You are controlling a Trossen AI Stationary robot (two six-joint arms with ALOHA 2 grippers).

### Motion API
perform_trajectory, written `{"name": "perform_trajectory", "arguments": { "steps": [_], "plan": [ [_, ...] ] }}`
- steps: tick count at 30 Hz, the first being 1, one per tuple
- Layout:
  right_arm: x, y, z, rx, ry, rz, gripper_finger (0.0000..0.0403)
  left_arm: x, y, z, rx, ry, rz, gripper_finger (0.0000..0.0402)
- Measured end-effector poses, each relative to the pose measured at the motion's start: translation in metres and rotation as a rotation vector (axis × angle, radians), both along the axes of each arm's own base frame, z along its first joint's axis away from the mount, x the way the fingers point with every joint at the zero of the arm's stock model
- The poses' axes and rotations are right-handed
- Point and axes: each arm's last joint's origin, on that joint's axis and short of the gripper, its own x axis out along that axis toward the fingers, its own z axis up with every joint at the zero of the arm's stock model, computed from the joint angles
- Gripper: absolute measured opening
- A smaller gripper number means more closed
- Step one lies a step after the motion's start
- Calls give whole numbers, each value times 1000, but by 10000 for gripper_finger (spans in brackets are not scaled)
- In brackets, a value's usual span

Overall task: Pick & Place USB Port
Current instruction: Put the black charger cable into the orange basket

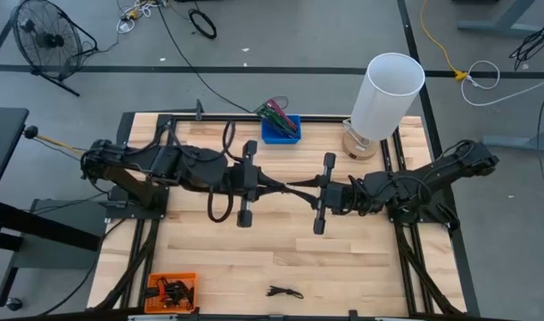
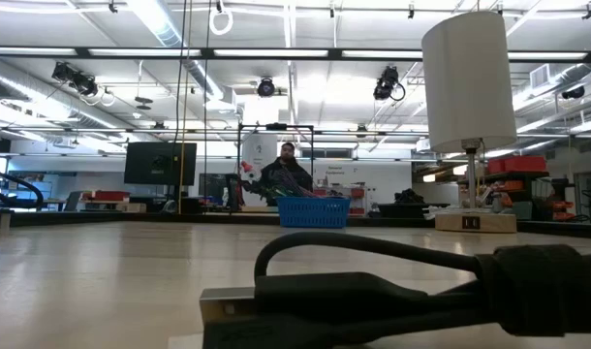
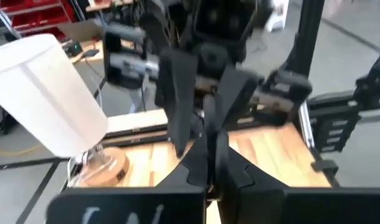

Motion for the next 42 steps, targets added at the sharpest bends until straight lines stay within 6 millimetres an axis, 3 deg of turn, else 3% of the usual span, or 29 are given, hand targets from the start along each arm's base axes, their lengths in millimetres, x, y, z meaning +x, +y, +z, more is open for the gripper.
{"name": "perform_trajectory", "arguments": {
  "steps": [7,14,19,24,33,37,42],
  "plan": [
    [-7,7,-2,-18,39,-6,105,-8,-12,-11,-22,110,43,7],
    [-14,3,-9,-4,112,-229,139,-41,-50,-38,-142,412,36,6],
    [-16,-1,-11,5,115,-373,144,-73,-90,-45,-274,512,36,6],
    [-16,-2,-10,10,102,-406,144,-106,-130,-61,-308,613,79,6],
    [-16,-2,-10,31,94,-406,144,-140,-202,-114,-341,800,199,6],
    [-16,-2,-10,32,94,-403,144,-150,-216,-138,-298,906,302,6],
    [-16,-1,-10,54,87,-398,144,-157,-223,-152,-335,1002,433,8]
  ]
}}
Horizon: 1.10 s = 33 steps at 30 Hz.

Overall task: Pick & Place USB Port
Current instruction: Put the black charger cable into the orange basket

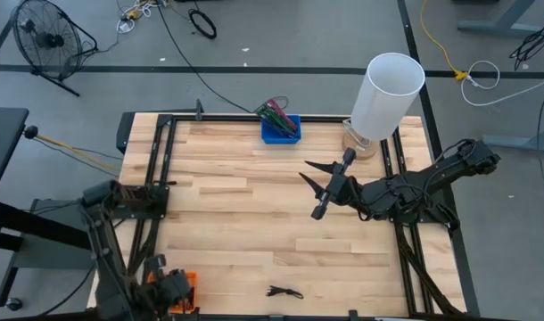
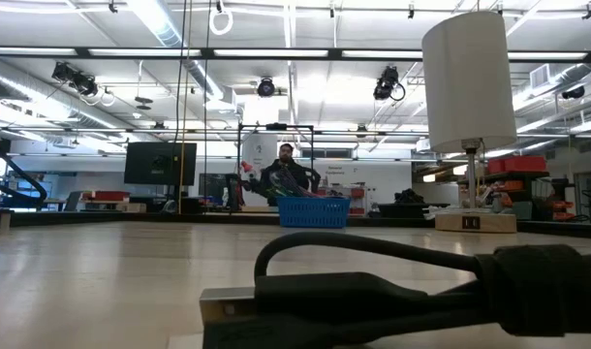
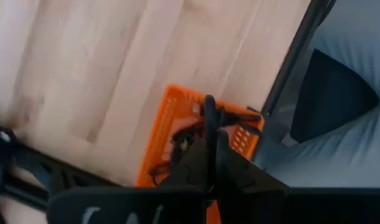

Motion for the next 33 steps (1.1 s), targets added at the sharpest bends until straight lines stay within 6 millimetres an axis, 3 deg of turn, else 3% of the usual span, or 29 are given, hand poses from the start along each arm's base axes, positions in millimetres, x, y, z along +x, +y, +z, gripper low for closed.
{"name": "perform_trajectory", "arguments": {
  "steps": [8,13,19,25,33],
  "plan": [
    [0,0,0,1,3,-1,144,-1,-2,-1,-32,15,62,10],
    [0,0,-1,0,4,-1,144,-7,3,-1,33,46,89,6],
    [0,0,-1,20,-4,-3,144,-13,1,-18,58,66,57,10],
    [0,0,-1,26,-7,-3,144,-19,5,-44,96,216,69,10],
    [0,0,-1,26,-7,-3,144,-17,4,-50,108,183,-6,12]
  ]
}}
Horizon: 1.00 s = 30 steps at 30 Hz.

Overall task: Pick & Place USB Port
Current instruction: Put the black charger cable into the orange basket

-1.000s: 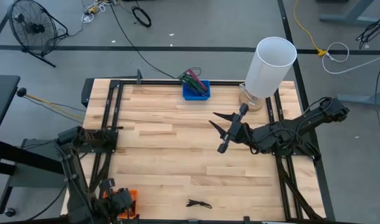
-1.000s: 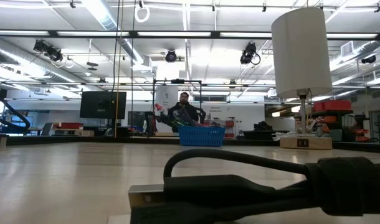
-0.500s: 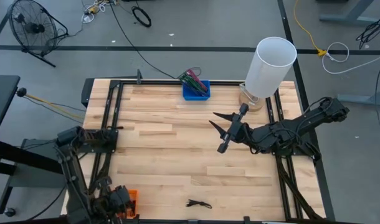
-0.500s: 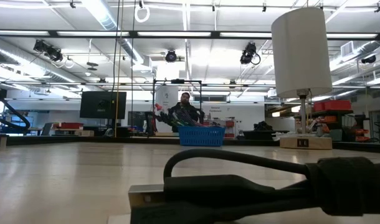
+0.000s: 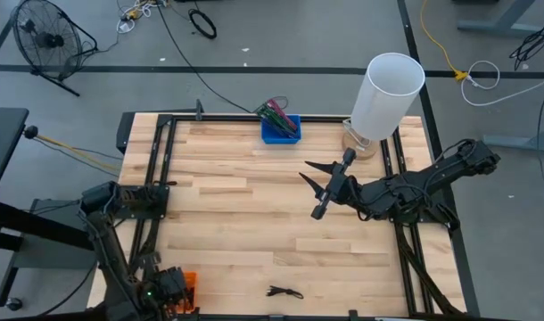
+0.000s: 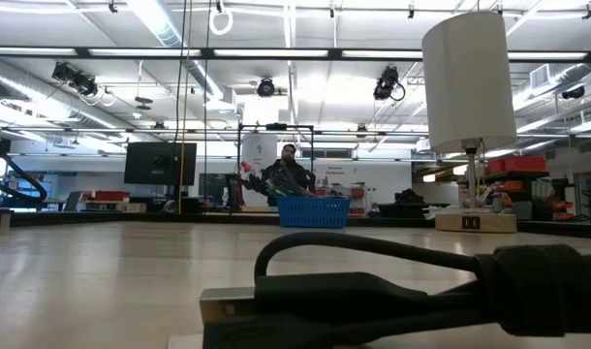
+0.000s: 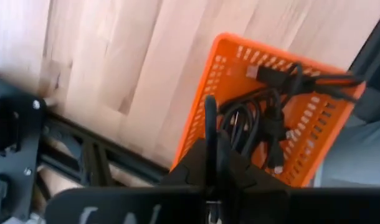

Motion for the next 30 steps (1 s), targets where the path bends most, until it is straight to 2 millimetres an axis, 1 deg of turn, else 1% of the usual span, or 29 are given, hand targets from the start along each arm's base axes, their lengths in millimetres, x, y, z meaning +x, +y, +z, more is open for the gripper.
{"name": "perform_trajectory", "arguments": {
  "steps": [3,9,13,26,30],
  "plan": [
    [0,0,0,0,0,0,144,1,-1,0,-3,-28,1,14],
    [0,0,0,0,1,0,144,3,-3,0,-17,-55,-1,44],
    [0,0,0,0,1,0,144,3,-3,0,-16,-61,1,54],
    [0,0,0,0,1,1,144,7,-4,0,4,-164,-23,57],
    [0,0,0,0,1,1,144,7,-4,0,6,-169,-14,58]
  ]
}}
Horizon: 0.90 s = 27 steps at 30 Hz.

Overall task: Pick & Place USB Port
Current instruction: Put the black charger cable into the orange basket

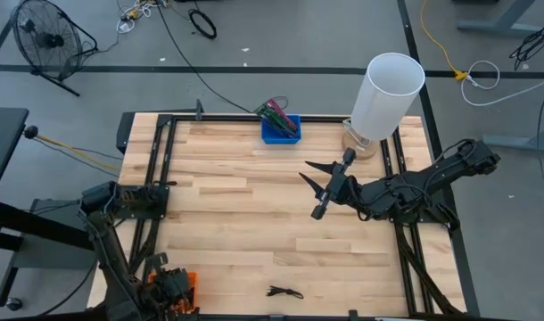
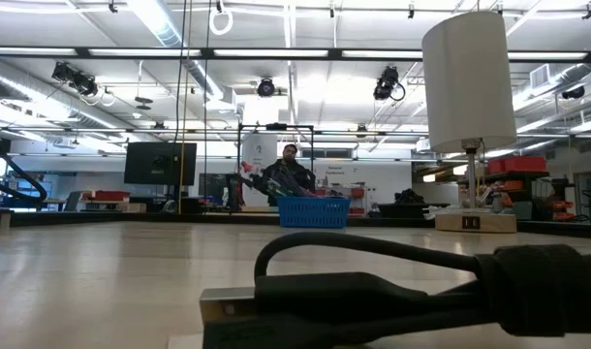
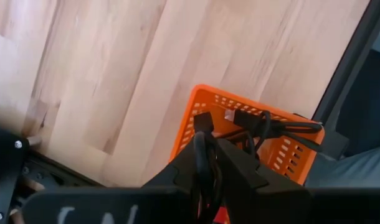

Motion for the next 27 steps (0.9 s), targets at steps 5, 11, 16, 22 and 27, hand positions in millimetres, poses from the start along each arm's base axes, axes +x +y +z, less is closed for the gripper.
{"name": "perform_trajectory", "arguments": {
  "steps": [5,11,16,22,27],
  "plan": [
    [0,0,0,0,0,0,144,0,0,0,-6,-3,17,58],
    [0,0,0,0,0,0,144,2,0,0,1,-30,21,58],
    [0,0,0,0,0,0,144,4,1,1,-2,-36,28,58],
    [0,0,0,-2,5,0,144,10,2,1,0,-78,35,69],
    [0,0,-1,-4,9,0,144,11,3,1,3,-70,22,106]
  ]
}}
